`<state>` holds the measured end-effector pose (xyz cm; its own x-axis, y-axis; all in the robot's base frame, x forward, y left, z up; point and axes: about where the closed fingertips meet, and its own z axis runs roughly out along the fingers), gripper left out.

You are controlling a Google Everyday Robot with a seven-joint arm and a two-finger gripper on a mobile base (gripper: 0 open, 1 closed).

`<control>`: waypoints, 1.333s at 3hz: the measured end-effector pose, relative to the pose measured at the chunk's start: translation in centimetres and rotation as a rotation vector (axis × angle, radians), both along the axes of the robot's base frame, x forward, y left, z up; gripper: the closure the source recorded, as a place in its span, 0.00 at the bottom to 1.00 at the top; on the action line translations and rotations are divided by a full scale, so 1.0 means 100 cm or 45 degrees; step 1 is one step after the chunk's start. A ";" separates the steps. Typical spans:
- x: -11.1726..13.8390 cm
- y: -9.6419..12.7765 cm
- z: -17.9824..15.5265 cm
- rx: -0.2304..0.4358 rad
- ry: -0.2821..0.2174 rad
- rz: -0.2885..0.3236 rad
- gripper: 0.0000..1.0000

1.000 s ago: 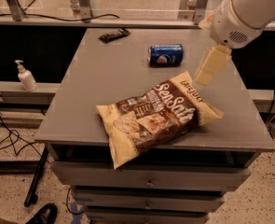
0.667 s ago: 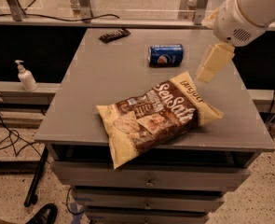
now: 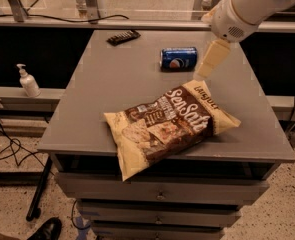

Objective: Place pepsi can upright

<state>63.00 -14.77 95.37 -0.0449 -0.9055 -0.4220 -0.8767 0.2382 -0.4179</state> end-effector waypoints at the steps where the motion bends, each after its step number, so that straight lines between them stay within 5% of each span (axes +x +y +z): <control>1: 0.029 0.006 -0.014 -0.077 -0.014 0.007 0.00; 4: 0.090 0.003 -0.054 -0.243 0.019 0.049 0.00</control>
Offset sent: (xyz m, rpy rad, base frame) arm 0.0811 -0.0115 -0.0448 -0.2230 -0.0157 -0.0167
